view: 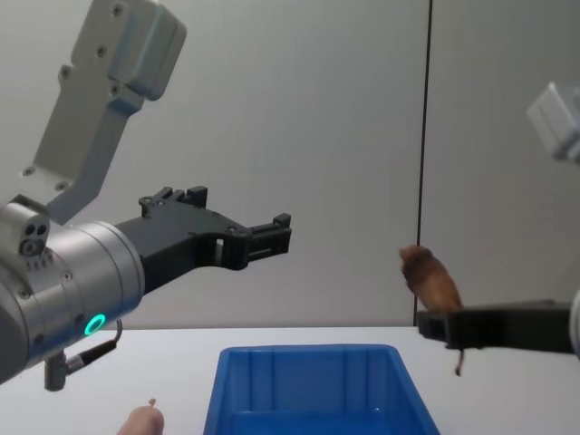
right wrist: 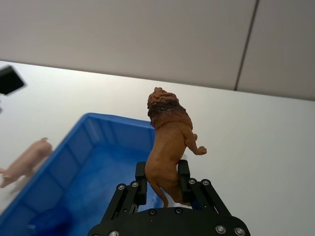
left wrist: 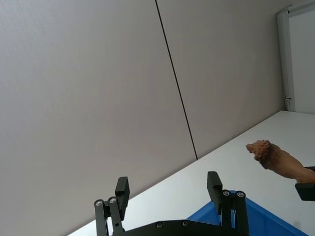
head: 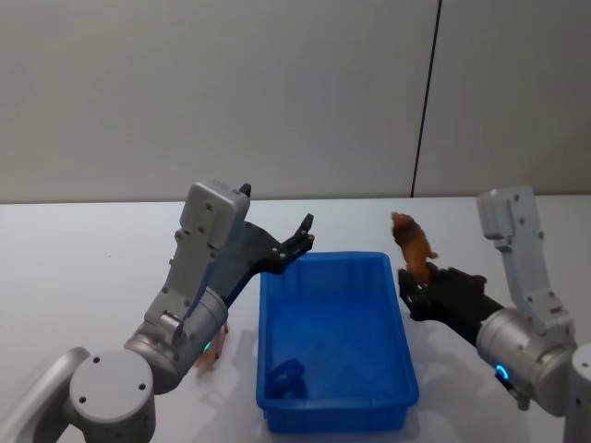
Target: Pick up the two dolls from the table and place them into the box.
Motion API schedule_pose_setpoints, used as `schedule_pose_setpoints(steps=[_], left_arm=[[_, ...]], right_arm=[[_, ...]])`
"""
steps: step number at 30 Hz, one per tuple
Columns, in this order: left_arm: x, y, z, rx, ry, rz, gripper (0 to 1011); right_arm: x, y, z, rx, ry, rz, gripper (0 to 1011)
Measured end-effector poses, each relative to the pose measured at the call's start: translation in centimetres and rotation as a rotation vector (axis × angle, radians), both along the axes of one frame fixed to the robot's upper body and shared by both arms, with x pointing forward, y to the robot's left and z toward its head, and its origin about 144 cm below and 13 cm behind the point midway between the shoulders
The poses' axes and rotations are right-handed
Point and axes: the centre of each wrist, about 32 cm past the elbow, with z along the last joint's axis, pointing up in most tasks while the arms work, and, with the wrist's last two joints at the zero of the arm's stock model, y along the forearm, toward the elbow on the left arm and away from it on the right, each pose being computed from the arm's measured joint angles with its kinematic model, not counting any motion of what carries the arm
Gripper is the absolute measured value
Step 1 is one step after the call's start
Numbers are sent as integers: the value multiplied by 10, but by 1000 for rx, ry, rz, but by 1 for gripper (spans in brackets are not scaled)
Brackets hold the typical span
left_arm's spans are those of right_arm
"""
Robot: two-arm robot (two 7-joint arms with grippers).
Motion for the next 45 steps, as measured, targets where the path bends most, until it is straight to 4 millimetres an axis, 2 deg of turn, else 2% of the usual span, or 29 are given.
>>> schedule_pose_setpoints(steps=[9,17,23,24,26,27,29,30,38,45], left_arm=[[0,0,0,0,0,0,1001],[0,0,0,0,0,0,1001],[0,0,0,0,0,0,1001],[0,0,0,0,0,0,1001],[0,0,0,0,0,0,1001],[0,0,0,0,0,0,1001],[0,0,0,0,0,0,1001],[0,0,0,0,0,0,1001],[0,0,0,0,0,0,1001],[0,0,0,0,0,0,1001]], right_arm=[[4,8,10,10,8,116,359],[12,20,12,7,86,228,361],[19,29,11,0,151,293,517],[20,31,11,-2,170,311,577],[22,34,10,-4,185,326,621],[24,36,10,-5,197,339,683],[25,38,9,-7,210,350,718],[26,39,9,-8,221,360,771],[28,40,10,-10,224,369,981],[27,31,15,-3,168,332,1001]])
